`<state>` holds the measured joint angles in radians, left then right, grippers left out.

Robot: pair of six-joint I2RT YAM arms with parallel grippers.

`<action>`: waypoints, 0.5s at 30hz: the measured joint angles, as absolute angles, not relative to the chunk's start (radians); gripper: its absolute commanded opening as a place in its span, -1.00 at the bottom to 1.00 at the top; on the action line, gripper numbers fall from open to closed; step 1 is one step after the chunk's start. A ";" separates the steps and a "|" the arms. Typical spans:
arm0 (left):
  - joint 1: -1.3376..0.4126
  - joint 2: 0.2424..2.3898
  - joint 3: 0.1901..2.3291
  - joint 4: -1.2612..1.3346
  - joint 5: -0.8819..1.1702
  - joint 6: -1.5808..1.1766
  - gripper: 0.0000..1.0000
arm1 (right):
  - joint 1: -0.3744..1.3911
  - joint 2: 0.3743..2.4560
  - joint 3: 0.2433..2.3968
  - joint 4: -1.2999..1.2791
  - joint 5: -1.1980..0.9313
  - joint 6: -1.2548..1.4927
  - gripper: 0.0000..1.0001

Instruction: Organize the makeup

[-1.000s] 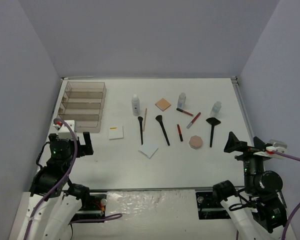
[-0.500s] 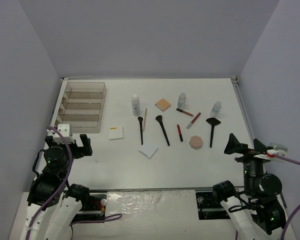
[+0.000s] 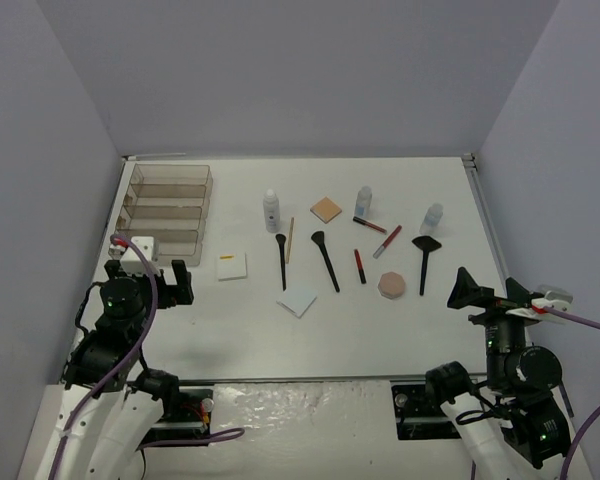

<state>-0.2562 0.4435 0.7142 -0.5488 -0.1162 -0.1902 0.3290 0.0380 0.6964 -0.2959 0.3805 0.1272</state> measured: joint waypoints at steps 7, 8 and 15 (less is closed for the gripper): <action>-0.256 0.561 0.756 -0.475 -0.075 -0.191 0.94 | 0.329 0.038 0.694 -0.296 0.381 0.127 1.00; -0.256 0.575 0.762 -0.464 -0.071 -0.191 0.94 | 0.329 0.038 0.694 -0.296 0.381 0.127 1.00; -0.256 0.640 0.763 -0.365 -0.015 -0.218 0.94 | 0.329 0.038 0.693 -0.295 0.380 0.127 1.00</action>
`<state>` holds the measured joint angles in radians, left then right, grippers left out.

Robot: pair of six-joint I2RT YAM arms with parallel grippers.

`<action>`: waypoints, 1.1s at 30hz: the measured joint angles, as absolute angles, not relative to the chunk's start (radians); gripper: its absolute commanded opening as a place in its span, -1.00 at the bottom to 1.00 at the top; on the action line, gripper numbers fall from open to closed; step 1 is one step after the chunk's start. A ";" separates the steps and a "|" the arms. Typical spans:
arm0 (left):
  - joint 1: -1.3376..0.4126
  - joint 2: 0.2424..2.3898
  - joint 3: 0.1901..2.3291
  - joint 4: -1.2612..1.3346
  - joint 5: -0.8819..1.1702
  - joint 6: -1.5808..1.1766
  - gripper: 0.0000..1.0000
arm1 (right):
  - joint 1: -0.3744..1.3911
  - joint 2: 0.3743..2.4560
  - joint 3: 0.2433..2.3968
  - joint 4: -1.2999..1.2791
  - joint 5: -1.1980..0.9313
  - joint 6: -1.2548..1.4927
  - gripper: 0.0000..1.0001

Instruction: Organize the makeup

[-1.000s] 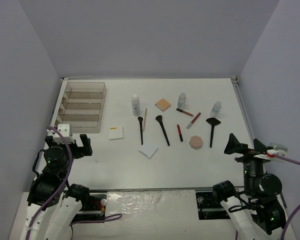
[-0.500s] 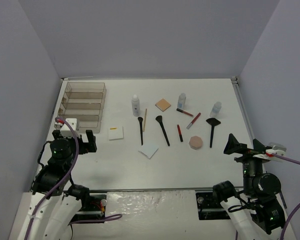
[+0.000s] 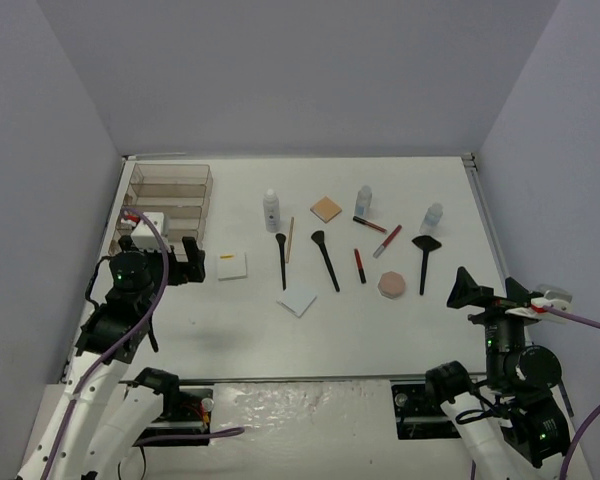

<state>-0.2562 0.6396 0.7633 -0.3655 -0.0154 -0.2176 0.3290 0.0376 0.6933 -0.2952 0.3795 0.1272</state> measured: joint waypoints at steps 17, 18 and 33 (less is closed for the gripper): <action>-0.468 1.364 0.925 0.239 -0.057 -0.291 0.91 | 0.329 0.028 0.669 -0.270 0.340 0.128 1.00; -0.483 1.390 0.927 0.277 -0.067 -0.278 0.89 | 0.329 0.028 0.669 -0.270 0.339 0.128 1.00; -0.506 1.750 1.079 0.513 -0.125 -0.198 0.68 | 0.329 0.028 0.662 -0.265 0.324 0.128 1.00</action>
<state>-0.5056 1.7497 1.0785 0.5125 -0.1247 -0.1984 0.3290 0.0277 0.6617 -0.2647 0.3237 0.1276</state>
